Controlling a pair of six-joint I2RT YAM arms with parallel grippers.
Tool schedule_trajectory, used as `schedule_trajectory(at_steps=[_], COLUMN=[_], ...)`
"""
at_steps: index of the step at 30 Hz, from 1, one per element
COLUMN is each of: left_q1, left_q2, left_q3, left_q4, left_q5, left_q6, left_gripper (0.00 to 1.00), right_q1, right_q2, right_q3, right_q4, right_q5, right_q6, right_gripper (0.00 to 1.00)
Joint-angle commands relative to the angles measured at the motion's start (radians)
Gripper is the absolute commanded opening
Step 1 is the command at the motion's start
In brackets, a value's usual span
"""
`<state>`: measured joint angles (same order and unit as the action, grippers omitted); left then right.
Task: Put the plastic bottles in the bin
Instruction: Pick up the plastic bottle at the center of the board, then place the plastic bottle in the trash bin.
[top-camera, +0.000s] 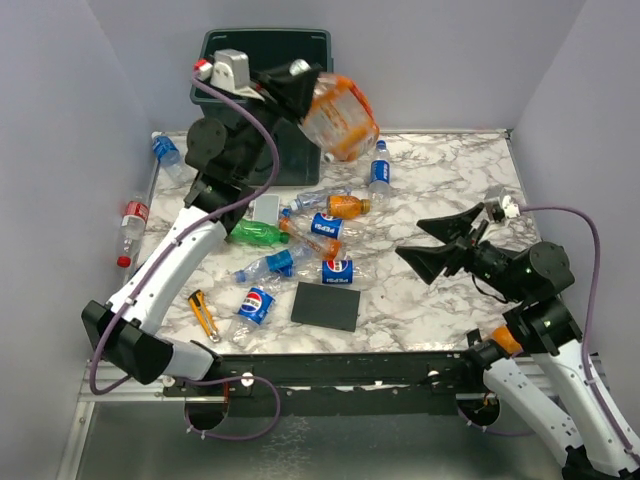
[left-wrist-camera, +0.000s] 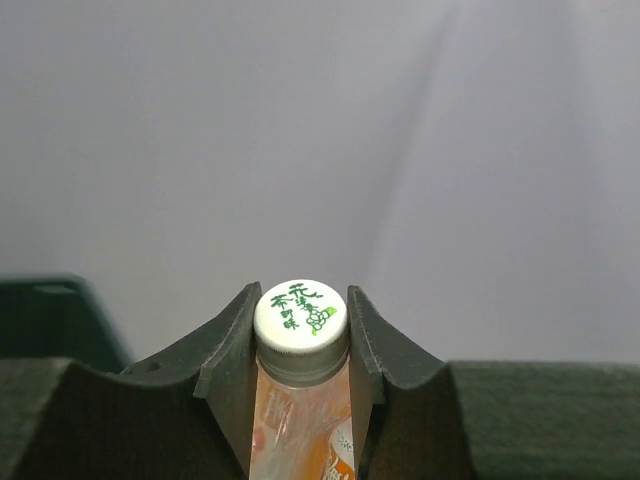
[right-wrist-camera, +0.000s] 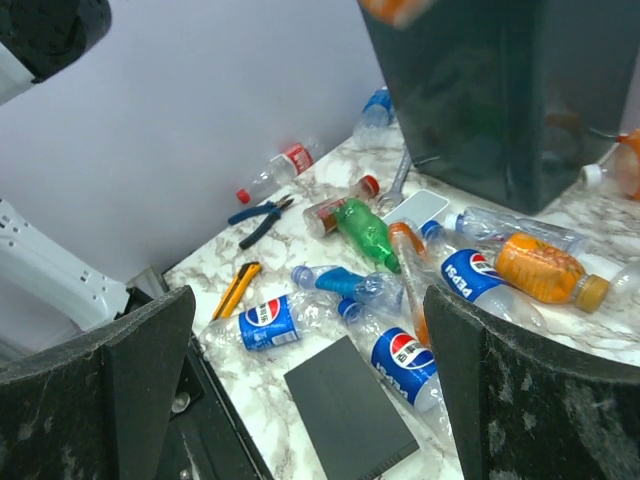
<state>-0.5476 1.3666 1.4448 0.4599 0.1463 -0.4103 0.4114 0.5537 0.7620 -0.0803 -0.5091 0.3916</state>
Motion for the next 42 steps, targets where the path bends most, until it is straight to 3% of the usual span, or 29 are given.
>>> schedule_trajectory(at_steps=[1,7,13,20,28,30,34,42], left_q1=[0.077,0.188,0.205,0.226,0.261,0.261,0.261,0.241], left_q2=[0.082,0.25,0.426,0.537,0.557,0.554,0.55,0.546], left_q3=[0.146,0.269,0.376,0.406,0.354,0.345,0.348,0.396], left_q4=[0.047,0.248,0.278,0.311,0.312,0.311,0.279,0.233], left_q5=[-0.475,-0.619,-0.751,-0.84,-0.949,-0.941,-0.917,-0.891], left_q6=[0.306,0.49,0.724,0.798,0.795,0.792,0.764,0.737], left_gripper=[0.0,0.0,0.0,0.0,0.01,0.17,0.63,0.99], right_q1=[0.004,0.005,0.005,0.005,0.005,0.004,0.005,0.005], right_q2=[-0.037,-0.085,-0.113,-0.106,-0.098,-0.091,-0.074,-0.077], right_q3=[-0.003,-0.121,-0.189,-0.207,-0.229,-0.228,-0.219,-0.214], right_q4=[-0.103,-0.044,-0.036,-0.058,-0.052,-0.052,-0.056,-0.068], right_q5=[0.126,0.155,0.189,0.208,0.231,0.24,0.253,0.275], right_q6=[-0.003,0.083,0.105,0.113,0.118,0.112,0.106,0.099], right_gripper=[1.0,1.0,1.0,1.0,1.0,1.0,1.0,1.0])
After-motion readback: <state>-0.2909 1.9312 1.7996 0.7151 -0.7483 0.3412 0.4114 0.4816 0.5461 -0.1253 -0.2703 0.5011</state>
